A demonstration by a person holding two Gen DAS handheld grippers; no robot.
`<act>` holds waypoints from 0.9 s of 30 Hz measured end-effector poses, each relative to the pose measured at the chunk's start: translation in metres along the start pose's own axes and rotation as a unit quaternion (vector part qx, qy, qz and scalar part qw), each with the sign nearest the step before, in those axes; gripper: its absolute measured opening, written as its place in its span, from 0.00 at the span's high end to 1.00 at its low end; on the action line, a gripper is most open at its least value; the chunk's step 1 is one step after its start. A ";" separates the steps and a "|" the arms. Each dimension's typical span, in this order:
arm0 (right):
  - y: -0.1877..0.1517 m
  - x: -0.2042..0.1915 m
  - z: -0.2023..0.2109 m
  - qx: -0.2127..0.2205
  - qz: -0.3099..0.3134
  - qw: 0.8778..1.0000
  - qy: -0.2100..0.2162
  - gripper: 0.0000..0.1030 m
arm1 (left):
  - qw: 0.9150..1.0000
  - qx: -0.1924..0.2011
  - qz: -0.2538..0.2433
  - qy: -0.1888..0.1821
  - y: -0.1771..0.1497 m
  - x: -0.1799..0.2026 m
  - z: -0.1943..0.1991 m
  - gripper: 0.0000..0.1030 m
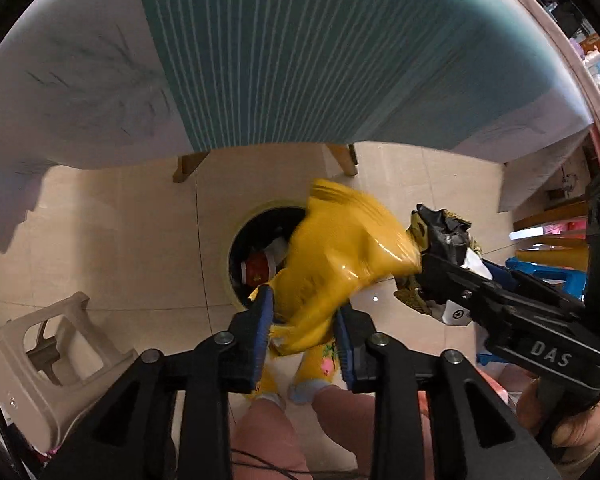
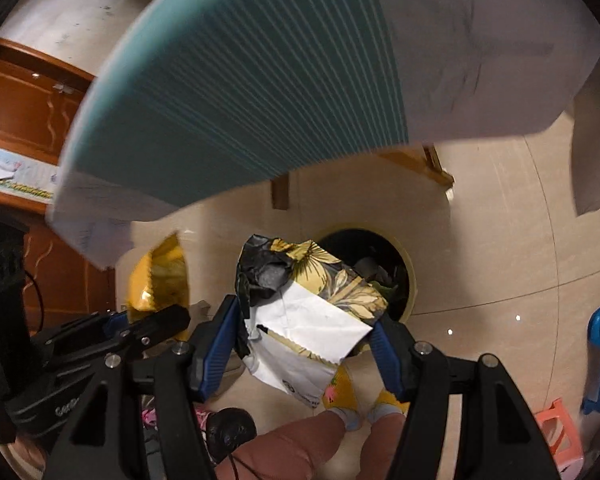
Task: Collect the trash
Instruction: 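Carry both items over the black bin and open both tools to drop them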
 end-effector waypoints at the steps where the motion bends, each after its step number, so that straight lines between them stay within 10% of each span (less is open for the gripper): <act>1: -0.001 0.005 -0.013 -0.003 -0.002 1.000 -0.003 0.38 | 1.000 0.000 0.001 -0.001 0.001 -0.002 -0.009 0.69; 8: 0.002 0.028 -0.079 -0.023 -0.031 0.999 -0.006 0.35 | 1.000 -0.010 0.011 -0.002 0.002 -0.023 -0.065 0.29; 27: 0.015 0.014 -0.090 0.032 0.007 0.999 -0.030 0.25 | 0.999 0.024 -0.011 0.020 0.018 -0.034 -0.046 0.24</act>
Point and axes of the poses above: each gripper's, at about its wrist camera, not at the fingertips, and z roughly against the way its jaws point, x to its right, y to its top, the point moved 8 cm from there along -z, roughly the way its jaws point, and after that the axes turned 2 degrees about -y, right-handed, at the moved point
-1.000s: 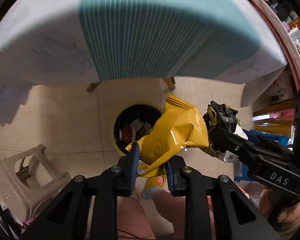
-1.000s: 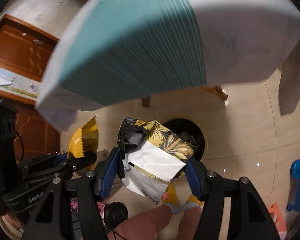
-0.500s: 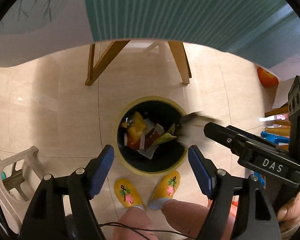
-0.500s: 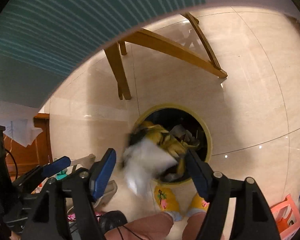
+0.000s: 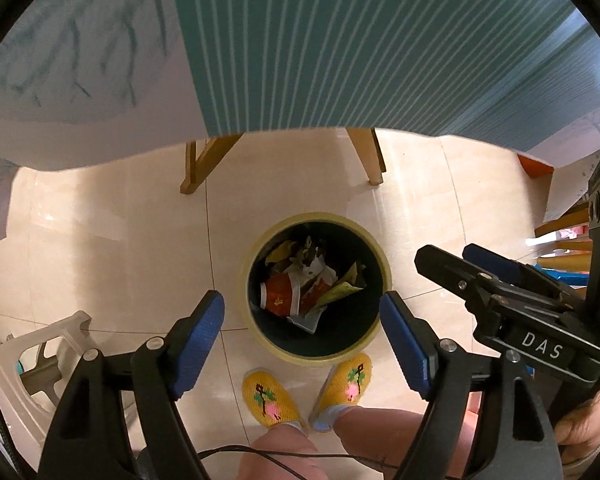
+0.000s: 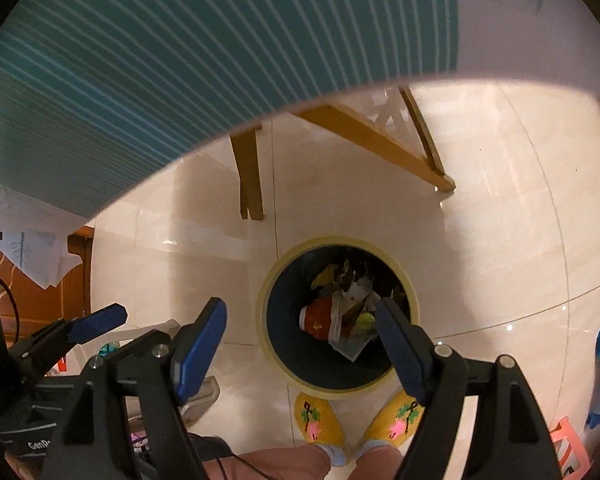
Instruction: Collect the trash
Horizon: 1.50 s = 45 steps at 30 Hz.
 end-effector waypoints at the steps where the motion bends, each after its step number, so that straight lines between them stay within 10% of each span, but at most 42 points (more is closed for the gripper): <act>1: 0.001 -0.002 0.003 0.004 0.002 1.000 -0.002 0.25 | 1.000 0.002 -0.001 0.000 0.000 0.002 0.004 0.24; 26: 0.057 -0.066 0.229 0.107 0.059 0.992 -0.026 0.25 | 0.989 0.144 0.000 0.031 0.058 0.047 0.233 0.24; 45: 0.075 -0.105 0.308 0.159 0.078 0.984 -0.023 0.25 | 0.978 0.199 0.021 0.062 0.074 0.061 0.305 0.24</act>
Point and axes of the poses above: each gripper's, at about its wrist camera, not at the fingertips, and z roughly against the way its jaws point, x to its right, y to its top, the point moved 8 cm from there along -z, roughly the way its jaws point, and after that the axes turned 2 degrees about -y, right-handed, at the moved point
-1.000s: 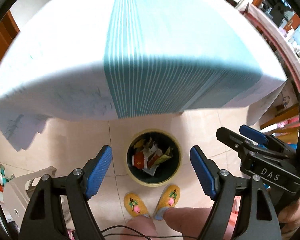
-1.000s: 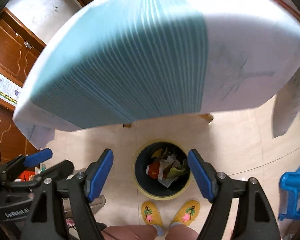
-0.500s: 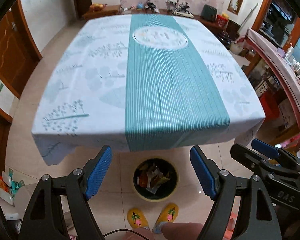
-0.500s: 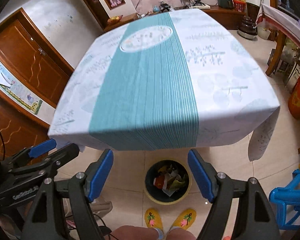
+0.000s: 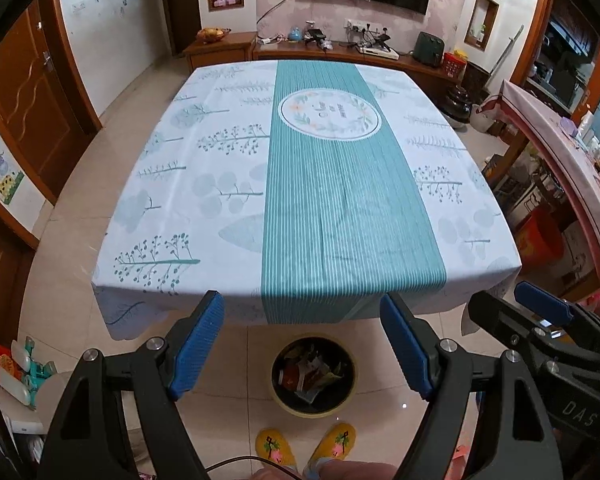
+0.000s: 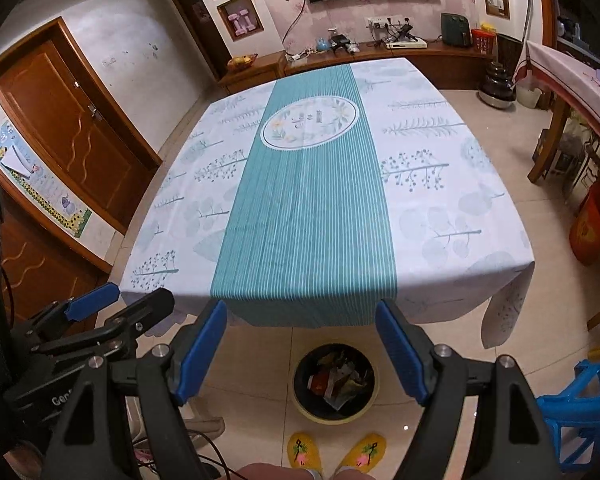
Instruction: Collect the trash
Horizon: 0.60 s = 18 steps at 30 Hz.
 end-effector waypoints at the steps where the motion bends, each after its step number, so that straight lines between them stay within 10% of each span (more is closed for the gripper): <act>1: 0.001 0.000 0.001 0.001 0.001 1.000 0.000 0.25 | 1.000 0.002 0.001 0.000 0.001 0.001 0.001 0.24; 18: 0.018 0.002 0.012 0.026 0.014 1.000 -0.005 0.25 | 0.999 0.029 0.000 0.018 0.015 0.009 0.013 0.24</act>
Point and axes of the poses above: each gripper's, at about its wrist camera, not at the fingertips, and z roughly against the way its jaws point, x to its right, y to its top, the point moved 8 cm from there along -z, roughly the way its jaws point, and after that the axes turned 2 degrees about -y, right-handed, at the moved point
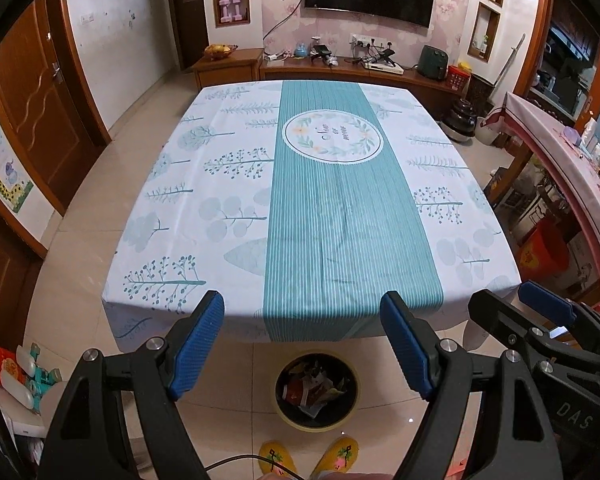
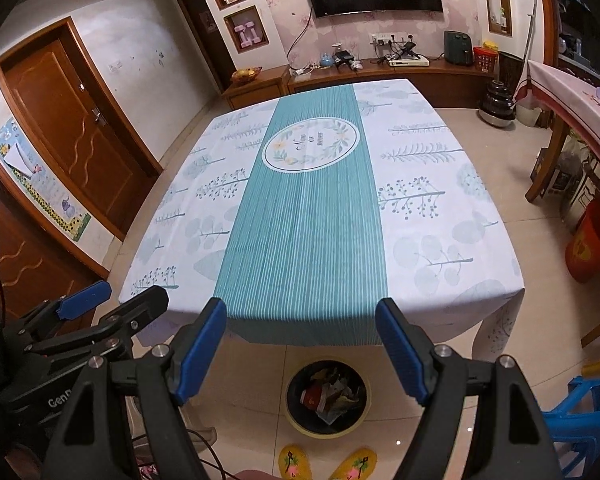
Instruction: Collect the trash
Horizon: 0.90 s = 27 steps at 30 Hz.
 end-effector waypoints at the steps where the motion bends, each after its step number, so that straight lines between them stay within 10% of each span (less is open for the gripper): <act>1: 0.001 0.000 0.000 0.001 0.000 1.000 0.000 0.25 | 1.000 0.000 -0.001 0.000 0.000 0.000 0.000 0.24; 27: 0.010 0.003 0.007 0.010 0.015 1.000 0.004 0.25 | 1.000 0.008 0.004 0.011 0.005 0.003 0.005 0.24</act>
Point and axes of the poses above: each gripper's, at about its wrist camera, not at the fingertips, and z roughly against the way its jaws point, x to its right, y to its top, the point moved 8 cm from there along -z, roughly the way its jaws point, and after that the axes turned 2 degrees about -y, right-handed, at the moved point
